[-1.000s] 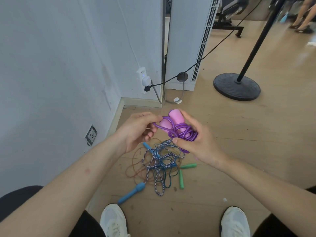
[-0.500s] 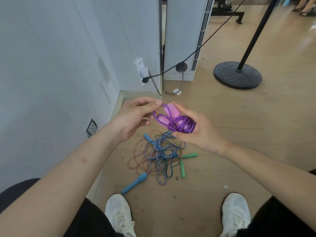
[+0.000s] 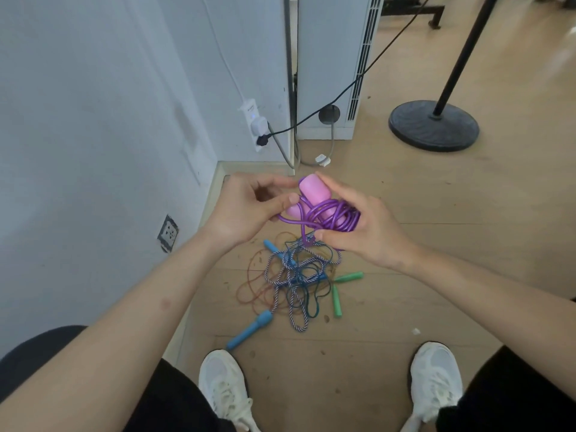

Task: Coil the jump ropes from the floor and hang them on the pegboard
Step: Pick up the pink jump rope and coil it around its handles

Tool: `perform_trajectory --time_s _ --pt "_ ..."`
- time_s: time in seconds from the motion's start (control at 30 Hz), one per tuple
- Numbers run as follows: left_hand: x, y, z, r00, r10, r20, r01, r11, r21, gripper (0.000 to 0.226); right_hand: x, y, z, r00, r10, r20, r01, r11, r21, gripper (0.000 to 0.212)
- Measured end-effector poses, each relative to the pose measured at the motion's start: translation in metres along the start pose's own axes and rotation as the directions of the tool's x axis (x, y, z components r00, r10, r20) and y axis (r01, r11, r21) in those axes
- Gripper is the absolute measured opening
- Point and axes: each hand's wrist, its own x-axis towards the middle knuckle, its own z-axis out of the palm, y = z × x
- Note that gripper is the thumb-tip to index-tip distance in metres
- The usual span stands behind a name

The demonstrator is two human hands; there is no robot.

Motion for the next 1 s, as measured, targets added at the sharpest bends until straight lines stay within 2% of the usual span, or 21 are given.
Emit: perform_trajectory --time_s 0.1,0.2,0.4,0.57,0.67,0.77,0.87,1.0 --pt "0.001 -0.004 0.001 0.997 0.062 0.035 -0.066 0.991 0.118 0.009 0.0 -0.003 0.0 1.0 0.012 -0.003 -0.011 0.999 0.035 0.09" --pt "0.0 -0.005 0.006 0.995 0.091 -0.044 -0.084 0.986 0.142 0.005 0.0 -0.008 0.004 0.999 0.034 -0.021 -0.032 0.996 0.08 0.089" --pt "-0.008 0.006 0.027 0.977 0.09 -0.194 -0.071 0.992 0.103 0.01 -0.003 -0.021 0.009 0.976 0.178 -0.123 -0.177 0.984 0.015 0.046" --pt "-0.003 0.01 0.016 0.992 0.028 -0.123 -0.029 1.0 -0.005 0.005 0.002 -0.023 0.007 0.95 0.242 -0.195 -0.232 0.97 0.072 0.028" --pt "-0.004 0.015 0.007 0.999 0.019 -0.036 -0.019 1.0 0.017 0.012 0.003 -0.02 0.005 0.953 0.229 -0.198 -0.229 0.973 0.023 0.032" --pt "-0.006 0.016 0.004 0.994 0.095 -0.061 -0.083 0.981 0.176 0.009 0.003 -0.018 0.005 0.965 0.2 -0.172 -0.219 0.971 -0.1 0.052" --pt "-0.008 0.014 0.005 0.978 0.196 -0.078 -0.16 0.932 0.326 0.011 0.003 -0.017 0.004 0.973 0.175 -0.152 -0.197 0.969 -0.151 0.057" --pt "-0.01 0.013 0.007 0.951 0.31 -0.007 -0.263 0.819 0.51 0.01 0.004 -0.017 0.003 0.992 0.108 -0.063 -0.115 0.985 -0.125 0.07"
